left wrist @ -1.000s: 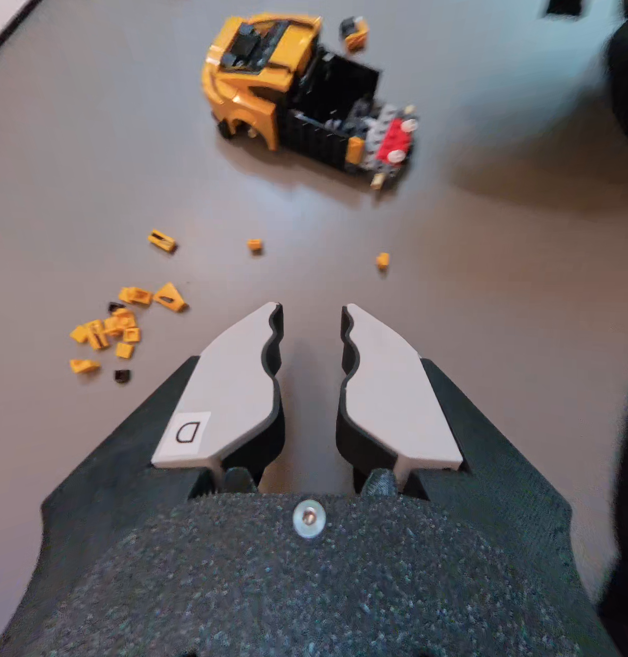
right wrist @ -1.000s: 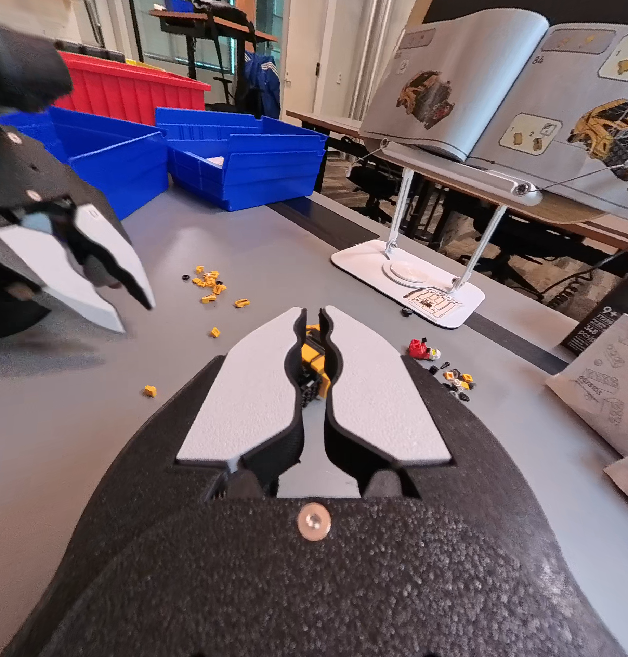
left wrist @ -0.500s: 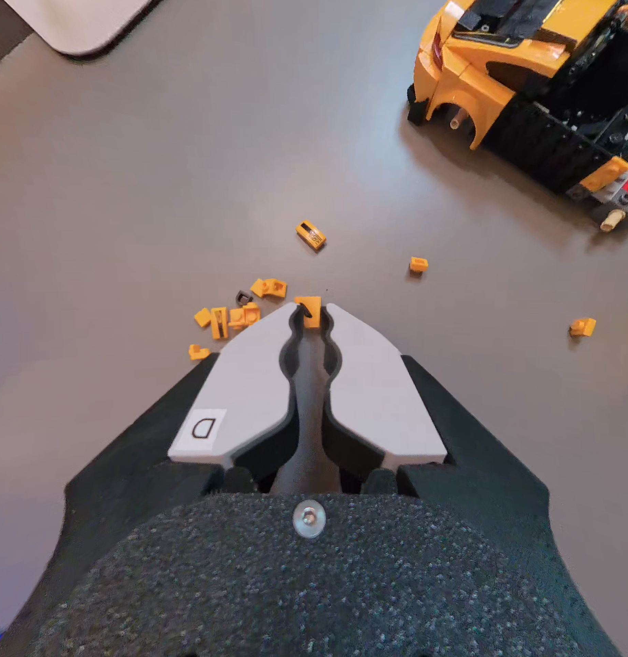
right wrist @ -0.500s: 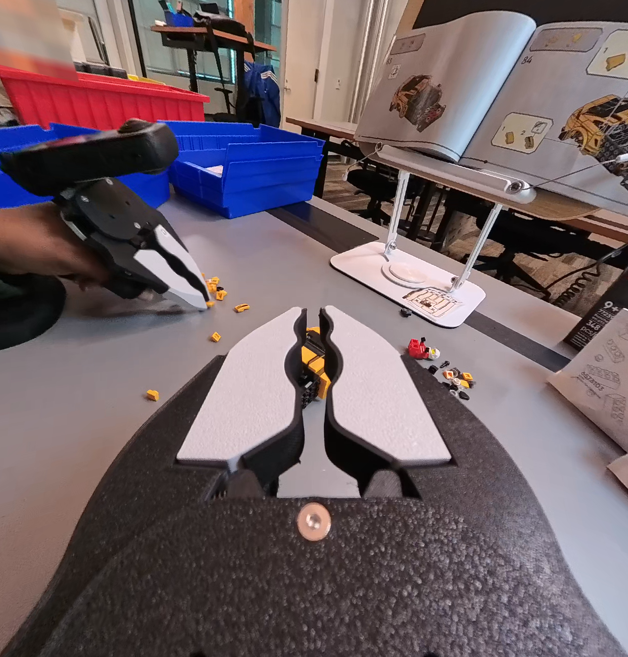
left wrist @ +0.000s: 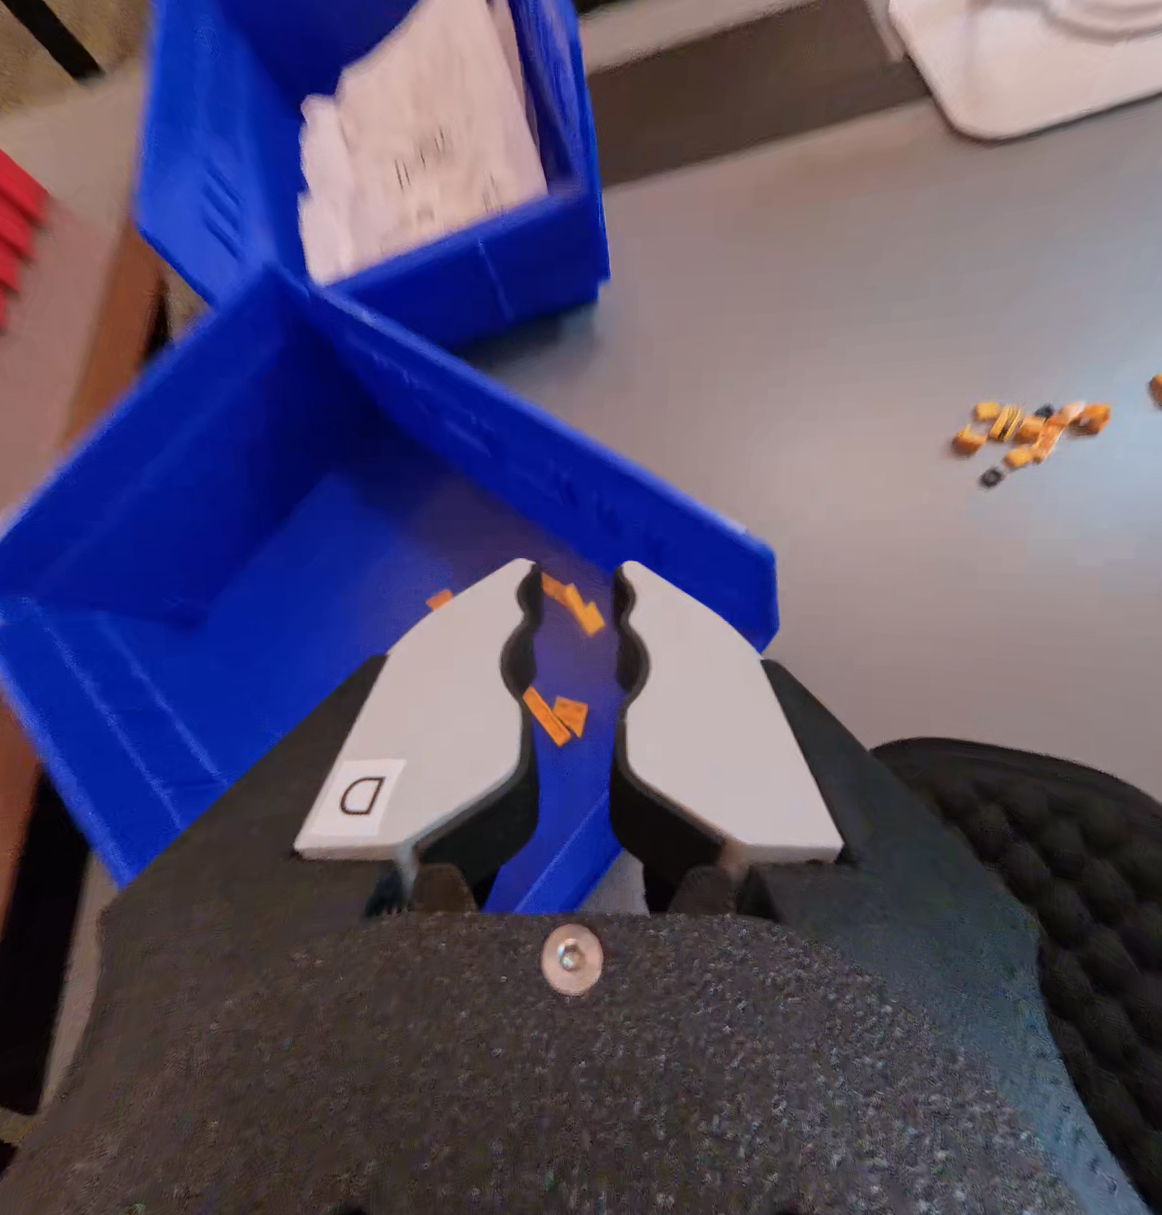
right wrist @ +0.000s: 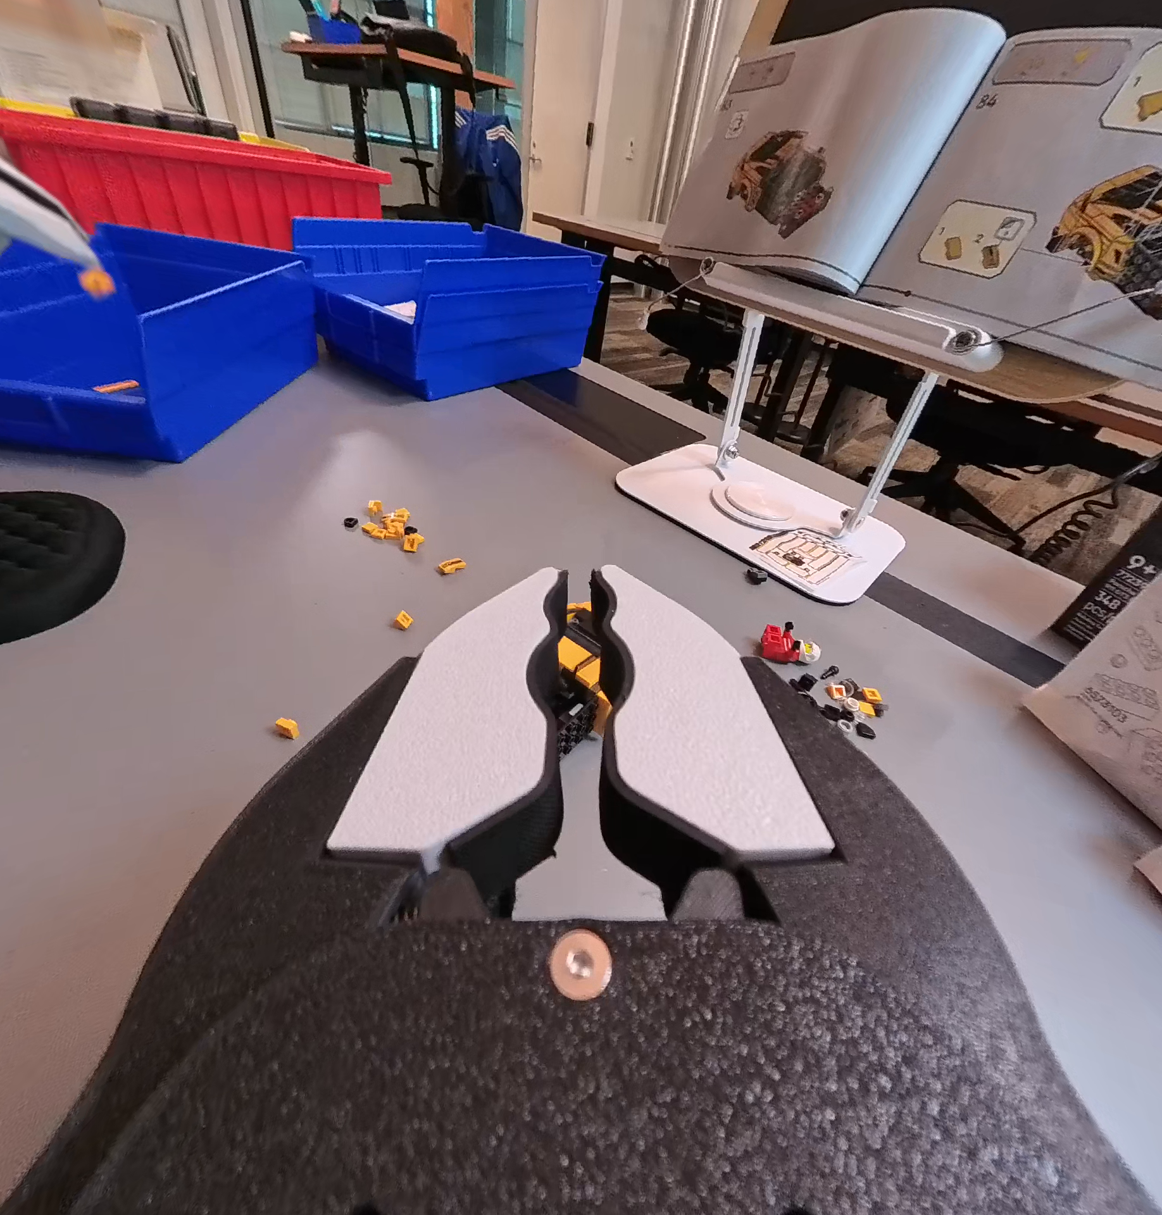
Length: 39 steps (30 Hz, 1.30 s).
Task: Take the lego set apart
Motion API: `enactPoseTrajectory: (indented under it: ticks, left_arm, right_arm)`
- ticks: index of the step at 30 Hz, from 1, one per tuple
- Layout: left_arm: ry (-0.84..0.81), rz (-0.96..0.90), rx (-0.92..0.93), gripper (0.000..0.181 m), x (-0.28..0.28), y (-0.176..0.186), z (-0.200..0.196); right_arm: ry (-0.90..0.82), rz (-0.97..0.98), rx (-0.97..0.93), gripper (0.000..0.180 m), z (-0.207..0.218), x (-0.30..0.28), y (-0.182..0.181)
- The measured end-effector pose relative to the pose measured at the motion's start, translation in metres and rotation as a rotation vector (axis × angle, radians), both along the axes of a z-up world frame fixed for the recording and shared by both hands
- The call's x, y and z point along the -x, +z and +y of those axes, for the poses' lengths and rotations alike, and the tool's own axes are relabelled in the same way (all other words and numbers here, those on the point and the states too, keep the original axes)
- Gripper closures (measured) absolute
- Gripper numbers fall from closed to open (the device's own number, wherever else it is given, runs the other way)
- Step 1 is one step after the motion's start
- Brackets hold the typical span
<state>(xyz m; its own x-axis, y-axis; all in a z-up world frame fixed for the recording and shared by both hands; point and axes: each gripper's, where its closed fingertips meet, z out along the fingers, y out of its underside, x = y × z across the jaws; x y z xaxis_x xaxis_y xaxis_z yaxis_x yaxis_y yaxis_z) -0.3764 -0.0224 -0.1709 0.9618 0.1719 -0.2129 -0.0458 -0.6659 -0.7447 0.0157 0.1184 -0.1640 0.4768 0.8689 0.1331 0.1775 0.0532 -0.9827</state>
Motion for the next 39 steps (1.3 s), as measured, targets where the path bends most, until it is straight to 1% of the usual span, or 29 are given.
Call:
enactPoseTrajectory:
  ticks: [2,4,6,8,10,11,13,15,18,20,21,23,24,27,30,32,36,39]
  left_arm:
    - [-0.018,-0.085,0.054,0.141,-0.004,-0.026,-0.002]
    - [-0.064,-0.163,0.058,0.131,-0.016,-0.038,0.001]
    - [-0.101,-0.196,0.061,0.126,-0.025,-0.042,0.003]
    - [-0.114,-0.173,0.014,0.128,-0.028,-0.031,0.007]
    - [-0.143,-0.14,-0.088,0.132,-0.037,-0.007,0.014]
    - [-0.182,-0.128,-0.146,0.135,-0.049,0.007,0.02]
    - [-0.313,-0.121,-0.232,0.145,-0.085,0.028,0.031]
    - [-0.497,-0.157,-0.23,0.149,-0.137,0.028,0.044]
    - [-0.76,-0.222,-0.079,0.148,-0.215,-0.007,0.055]
    - [-0.94,-0.272,0.043,0.148,-0.268,-0.038,0.051]
    - [-0.999,-0.247,0.097,0.147,-0.286,-0.054,0.05]
    - [-1.066,-0.173,0.206,0.146,-0.306,-0.084,0.048]
    - [-1.093,-0.164,0.247,0.146,-0.313,-0.094,0.046]
    - [-1.114,-0.191,0.32,0.157,-0.322,-0.11,0.041]
    - [-1.082,-0.197,0.318,0.166,-0.32,-0.116,0.046]
    - [-1.084,-0.244,0.289,0.173,-0.325,-0.114,0.048]
    - [-1.06,-0.237,0.27,0.176,-0.322,-0.117,0.055]
    - [-0.978,-0.173,0.229,0.176,-0.3,-0.112,0.07]
  right_arm:
    - [-0.002,-0.005,0.002,0.174,0.001,0.001,-0.002]
    - [-0.003,-0.011,0.002,0.174,0.001,0.001,-0.003]
    - [-0.003,-0.015,0.001,0.174,0.001,0.002,-0.004]
    - [-0.004,-0.015,-0.001,0.174,0.001,0.002,-0.004]
    - [-0.006,-0.011,-0.003,0.174,0.002,0.001,-0.003]
    - [-0.006,-0.009,-0.004,0.174,0.002,0.001,-0.003]
    - [-0.005,-0.009,-0.002,0.174,0.002,0.001,-0.003]
    - [-0.003,-0.01,-0.004,0.174,0.001,0.001,-0.003]
    - [-0.003,-0.006,-0.007,0.174,0.001,0.001,-0.001]
    - [-0.005,-0.004,-0.01,0.174,0.001,0.0,0.0]
    - [-0.007,-0.004,-0.011,0.174,0.002,0.0,0.0]
    - [-0.008,-0.003,-0.012,0.174,0.002,-0.001,0.001]
    - [-0.008,-0.001,-0.011,0.174,0.002,-0.002,0.001]
    - [-0.006,0.005,-0.01,0.174,0.002,-0.003,0.003]
    - [-0.001,0.01,-0.004,0.174,0.002,-0.002,0.003]
    - [0.003,0.01,-0.001,0.174,0.001,-0.002,0.003]
    - [0.006,0.007,0.001,0.174,0.001,-0.001,0.002]
    - [0.004,0.008,0.003,0.174,0.001,-0.002,0.002]
